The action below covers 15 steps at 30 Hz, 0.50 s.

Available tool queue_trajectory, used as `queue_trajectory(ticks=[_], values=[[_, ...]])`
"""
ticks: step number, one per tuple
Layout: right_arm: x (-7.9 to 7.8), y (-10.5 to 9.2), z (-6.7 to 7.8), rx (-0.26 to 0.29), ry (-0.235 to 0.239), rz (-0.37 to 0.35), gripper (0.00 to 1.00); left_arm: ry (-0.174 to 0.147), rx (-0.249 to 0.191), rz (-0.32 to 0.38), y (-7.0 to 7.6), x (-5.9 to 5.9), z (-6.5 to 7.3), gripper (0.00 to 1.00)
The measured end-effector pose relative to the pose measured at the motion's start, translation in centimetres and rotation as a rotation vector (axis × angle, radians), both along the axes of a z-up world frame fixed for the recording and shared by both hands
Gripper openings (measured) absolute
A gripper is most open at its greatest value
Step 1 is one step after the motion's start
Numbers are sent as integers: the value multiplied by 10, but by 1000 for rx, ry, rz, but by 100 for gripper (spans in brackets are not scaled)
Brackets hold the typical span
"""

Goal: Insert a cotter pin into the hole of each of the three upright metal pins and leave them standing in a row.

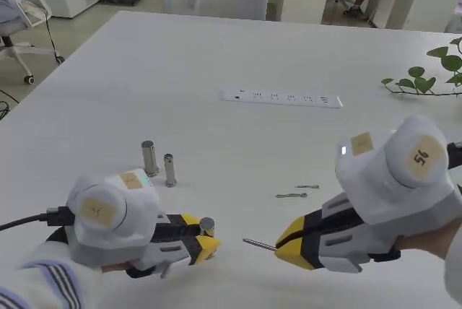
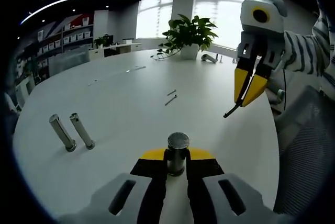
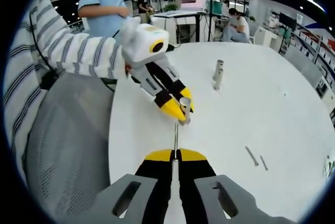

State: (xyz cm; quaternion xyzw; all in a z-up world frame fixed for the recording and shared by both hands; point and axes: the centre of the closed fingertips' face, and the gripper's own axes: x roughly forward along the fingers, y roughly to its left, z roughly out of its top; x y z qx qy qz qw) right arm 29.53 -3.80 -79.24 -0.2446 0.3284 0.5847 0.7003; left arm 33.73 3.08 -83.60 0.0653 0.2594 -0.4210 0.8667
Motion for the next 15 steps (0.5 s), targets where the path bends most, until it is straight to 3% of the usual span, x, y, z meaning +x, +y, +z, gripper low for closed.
queue_trajectory(ticks=[5,15], values=[[5,2,-2,-4,-14,12,3,6,-15,21,0,1,1,12],[14,9,-5,-4,-34,22,3,-4,-5,60,0,2,0,12]])
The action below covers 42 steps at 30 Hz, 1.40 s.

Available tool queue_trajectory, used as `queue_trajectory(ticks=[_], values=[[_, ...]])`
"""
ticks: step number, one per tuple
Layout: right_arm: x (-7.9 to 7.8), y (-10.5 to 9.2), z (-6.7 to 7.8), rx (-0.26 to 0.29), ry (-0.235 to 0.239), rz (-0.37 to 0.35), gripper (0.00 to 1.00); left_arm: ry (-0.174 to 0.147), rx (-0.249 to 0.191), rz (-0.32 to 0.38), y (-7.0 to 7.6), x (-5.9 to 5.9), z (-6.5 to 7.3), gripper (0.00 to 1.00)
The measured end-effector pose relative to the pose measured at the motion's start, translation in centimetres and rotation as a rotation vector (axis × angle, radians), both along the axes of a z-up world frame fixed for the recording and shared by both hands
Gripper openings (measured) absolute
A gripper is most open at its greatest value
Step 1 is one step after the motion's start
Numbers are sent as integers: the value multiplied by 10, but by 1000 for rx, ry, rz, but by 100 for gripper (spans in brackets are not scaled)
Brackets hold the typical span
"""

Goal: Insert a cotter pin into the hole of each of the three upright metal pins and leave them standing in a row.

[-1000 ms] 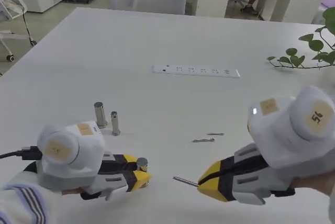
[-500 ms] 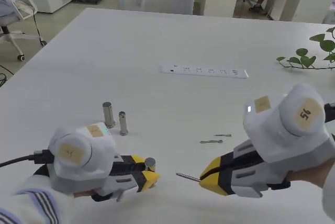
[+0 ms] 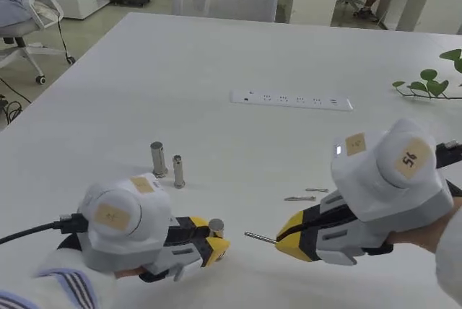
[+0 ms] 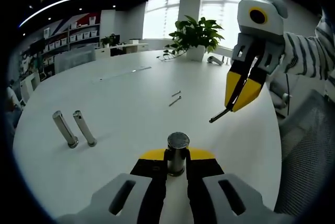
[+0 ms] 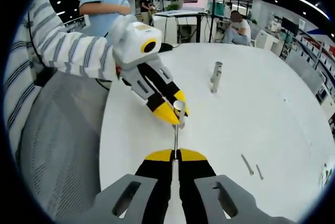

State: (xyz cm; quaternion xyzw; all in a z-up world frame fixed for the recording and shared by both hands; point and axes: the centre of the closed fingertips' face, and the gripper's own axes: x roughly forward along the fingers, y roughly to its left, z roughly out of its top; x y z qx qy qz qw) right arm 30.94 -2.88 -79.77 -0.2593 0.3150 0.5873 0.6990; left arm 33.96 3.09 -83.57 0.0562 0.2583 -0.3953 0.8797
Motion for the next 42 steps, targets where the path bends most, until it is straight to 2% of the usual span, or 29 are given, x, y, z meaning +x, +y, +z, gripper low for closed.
queue_trajectory(ticks=[22,42], values=[[11,15,-8,-11,-9,33,3,-37,31,70,-1,3,1,11],[14,24,-12,-21,-18,75,3,-39,30,97,0,3,0,11]])
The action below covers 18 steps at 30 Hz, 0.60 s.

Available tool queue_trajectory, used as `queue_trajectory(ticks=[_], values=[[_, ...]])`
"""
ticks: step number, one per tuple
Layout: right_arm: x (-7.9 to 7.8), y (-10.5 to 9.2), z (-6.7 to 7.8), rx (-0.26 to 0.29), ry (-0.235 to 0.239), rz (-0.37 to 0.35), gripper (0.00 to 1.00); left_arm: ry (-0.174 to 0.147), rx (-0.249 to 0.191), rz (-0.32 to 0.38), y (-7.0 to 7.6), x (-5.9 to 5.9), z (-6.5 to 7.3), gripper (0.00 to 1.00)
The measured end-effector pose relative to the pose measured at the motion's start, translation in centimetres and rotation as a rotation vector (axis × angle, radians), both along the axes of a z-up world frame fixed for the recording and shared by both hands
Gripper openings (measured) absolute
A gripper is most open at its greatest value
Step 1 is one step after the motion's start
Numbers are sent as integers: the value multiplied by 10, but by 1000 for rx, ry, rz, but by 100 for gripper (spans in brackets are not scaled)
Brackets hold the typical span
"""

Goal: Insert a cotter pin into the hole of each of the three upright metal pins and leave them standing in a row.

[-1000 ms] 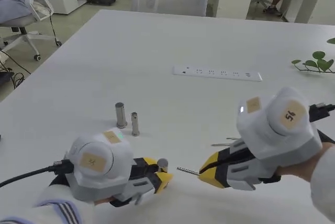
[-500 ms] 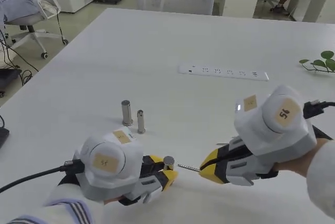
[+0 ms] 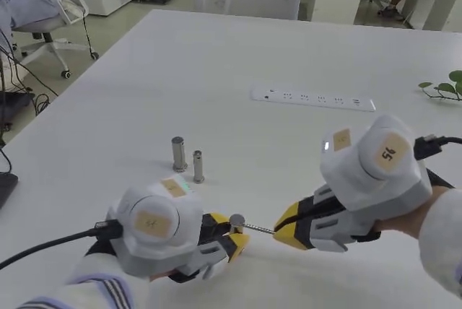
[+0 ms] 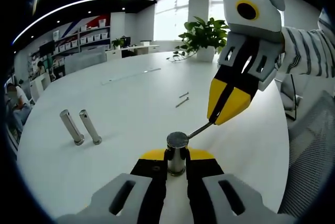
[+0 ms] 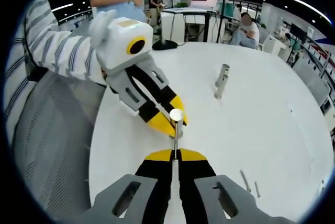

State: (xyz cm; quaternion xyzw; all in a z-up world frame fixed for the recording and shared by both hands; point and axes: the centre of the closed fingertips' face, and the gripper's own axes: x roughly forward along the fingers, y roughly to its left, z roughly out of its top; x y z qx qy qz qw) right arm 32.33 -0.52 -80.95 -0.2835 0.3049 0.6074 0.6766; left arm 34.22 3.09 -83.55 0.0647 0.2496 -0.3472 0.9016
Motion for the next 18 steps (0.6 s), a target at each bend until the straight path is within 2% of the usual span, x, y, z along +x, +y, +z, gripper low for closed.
queue_trajectory(ticks=[8,18], values=[[1,1,-2,-8,-6,18,3,0,-1,19,0,0,0,11],[2,11,-2,-4,-9,30,3,0,-3,34,-1,-1,0,11]])
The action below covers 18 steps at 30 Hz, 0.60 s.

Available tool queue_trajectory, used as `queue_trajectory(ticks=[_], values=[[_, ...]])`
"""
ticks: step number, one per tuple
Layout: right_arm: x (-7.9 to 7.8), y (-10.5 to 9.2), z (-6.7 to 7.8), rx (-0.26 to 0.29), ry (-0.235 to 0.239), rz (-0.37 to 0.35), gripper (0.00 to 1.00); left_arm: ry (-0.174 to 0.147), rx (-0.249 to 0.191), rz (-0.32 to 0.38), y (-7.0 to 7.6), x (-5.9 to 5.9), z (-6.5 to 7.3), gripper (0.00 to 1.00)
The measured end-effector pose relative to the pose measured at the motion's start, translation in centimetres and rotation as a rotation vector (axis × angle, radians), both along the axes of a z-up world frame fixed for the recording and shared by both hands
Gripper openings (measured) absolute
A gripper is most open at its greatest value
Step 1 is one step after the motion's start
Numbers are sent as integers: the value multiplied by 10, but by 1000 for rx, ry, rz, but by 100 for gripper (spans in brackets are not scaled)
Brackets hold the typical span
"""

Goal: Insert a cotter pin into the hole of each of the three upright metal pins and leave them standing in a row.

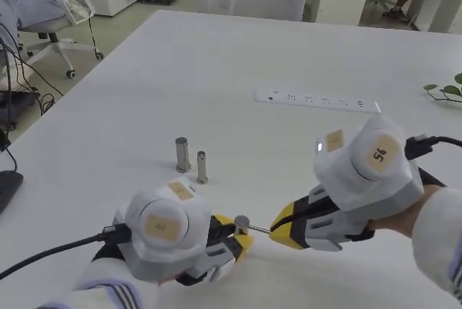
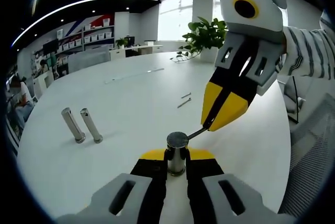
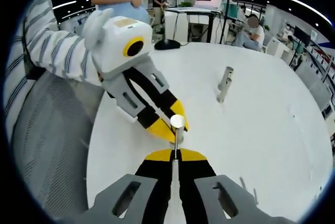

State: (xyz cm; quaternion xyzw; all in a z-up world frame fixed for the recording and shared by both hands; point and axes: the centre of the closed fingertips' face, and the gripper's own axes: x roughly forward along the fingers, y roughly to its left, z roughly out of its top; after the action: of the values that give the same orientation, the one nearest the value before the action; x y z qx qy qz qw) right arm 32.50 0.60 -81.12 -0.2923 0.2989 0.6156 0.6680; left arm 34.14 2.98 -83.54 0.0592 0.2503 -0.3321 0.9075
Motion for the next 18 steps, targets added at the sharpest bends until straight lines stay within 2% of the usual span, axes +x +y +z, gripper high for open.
queue_trajectory(ticks=[18], values=[[2,8,0,10,0,-3,3,8,-33,27,0,1,0,12]])
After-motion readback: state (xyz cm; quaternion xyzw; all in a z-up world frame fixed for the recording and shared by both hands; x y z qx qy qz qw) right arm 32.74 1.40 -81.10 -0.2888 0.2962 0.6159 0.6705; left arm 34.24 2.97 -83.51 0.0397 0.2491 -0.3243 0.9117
